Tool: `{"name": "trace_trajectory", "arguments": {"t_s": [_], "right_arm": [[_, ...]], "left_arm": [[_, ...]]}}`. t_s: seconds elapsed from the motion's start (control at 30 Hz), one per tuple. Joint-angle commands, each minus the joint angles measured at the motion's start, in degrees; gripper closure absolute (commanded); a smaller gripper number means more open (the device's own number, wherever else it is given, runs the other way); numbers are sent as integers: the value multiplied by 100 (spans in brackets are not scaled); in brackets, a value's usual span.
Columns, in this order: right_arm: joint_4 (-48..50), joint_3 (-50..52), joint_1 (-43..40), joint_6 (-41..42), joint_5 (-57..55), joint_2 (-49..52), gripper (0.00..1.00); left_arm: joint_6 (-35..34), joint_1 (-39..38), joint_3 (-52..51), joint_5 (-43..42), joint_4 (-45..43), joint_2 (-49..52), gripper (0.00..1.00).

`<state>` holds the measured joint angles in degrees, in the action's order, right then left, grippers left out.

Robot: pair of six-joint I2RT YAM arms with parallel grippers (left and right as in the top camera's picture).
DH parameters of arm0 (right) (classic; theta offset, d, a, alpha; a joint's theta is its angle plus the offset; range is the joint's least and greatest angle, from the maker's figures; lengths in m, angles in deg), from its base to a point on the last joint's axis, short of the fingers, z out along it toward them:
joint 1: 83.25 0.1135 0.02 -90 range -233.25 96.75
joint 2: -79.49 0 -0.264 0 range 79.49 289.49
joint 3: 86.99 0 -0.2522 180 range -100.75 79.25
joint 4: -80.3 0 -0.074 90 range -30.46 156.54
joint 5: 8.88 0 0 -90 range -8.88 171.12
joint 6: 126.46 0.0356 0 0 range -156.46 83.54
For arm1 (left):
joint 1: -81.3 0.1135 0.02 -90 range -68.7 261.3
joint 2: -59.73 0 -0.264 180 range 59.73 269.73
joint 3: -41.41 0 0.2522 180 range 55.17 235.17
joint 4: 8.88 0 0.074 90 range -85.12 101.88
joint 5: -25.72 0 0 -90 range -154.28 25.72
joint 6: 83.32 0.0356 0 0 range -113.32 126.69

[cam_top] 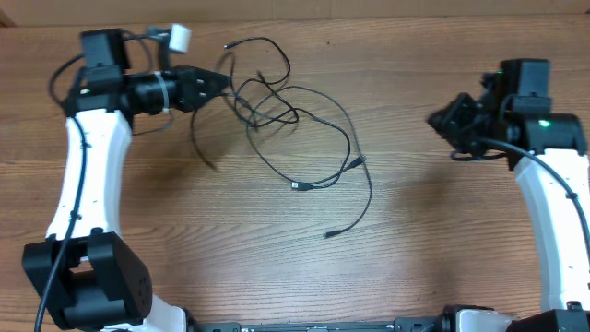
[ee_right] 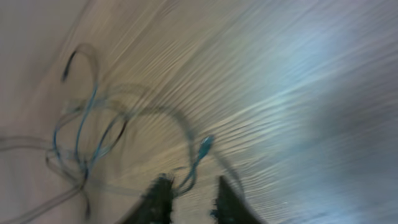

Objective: Untangle cables

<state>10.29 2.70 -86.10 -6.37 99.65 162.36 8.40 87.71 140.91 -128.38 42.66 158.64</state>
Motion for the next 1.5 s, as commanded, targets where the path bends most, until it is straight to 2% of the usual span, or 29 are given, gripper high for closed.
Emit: {"name": "trace_trajectory", "arguments": {"t_s": [0.0, 0.07, 0.17, 0.23, 0.43, 0.53, 0.73, 0.83, 1.13, 1.3, 1.37, 1.47], "right_arm": [[243, -66, 579, -120, 424, -46, 55], [400, -66, 820, -116, 409, -44, 40], [623, -66, 1102, 31, 409, -2, 30], [699, -66, 1228, 166, 407, 59, 27], [929, -66, 1526, 162, 474, 389, 18], [1182, -66, 1681, -116, 501, 520, 17], [1757, -66, 1947, -1593, 750, 664, 11], [2068, -66, 2048, -2039, 748, 669, 11], [2533, -66, 2356, -2081, 745, 752, 11], [2599, -66, 2638, -2017, 240, 1091, 11], [2566, -66, 2693, -1729, -264, 1290, 11], [2328, -66, 2636, -776, -1375, 1613, 11]], "left_arm": [[516, -577, 35, -1821, -131, 2, 96], [514, -809, 35, -2288, -306, 2, 96], [313, -1040, 37, -2647, -664, -4, 96], [-138, -1147, 37, -2645, -977, -15, 96], [-2092, -1333, 37, -2634, -2389, -85, 96], [-2970, -1386, 37, -2546, -3139, -160, 96], [-4544, -1386, 37, -2535, -4662, -284, 96], [-5117, -1403, 37, -2535, -5152, -284, 96], [-6000, -1408, 37, -2218, -5934, -284, 96], [-6787, -1408, 37, -2081, -6835, -284, 96], [-7208, -1405, 37, -2090, -7359, -284, 96], [-7840, -1379, 37, -2116, -8199, -284, 96]]}}
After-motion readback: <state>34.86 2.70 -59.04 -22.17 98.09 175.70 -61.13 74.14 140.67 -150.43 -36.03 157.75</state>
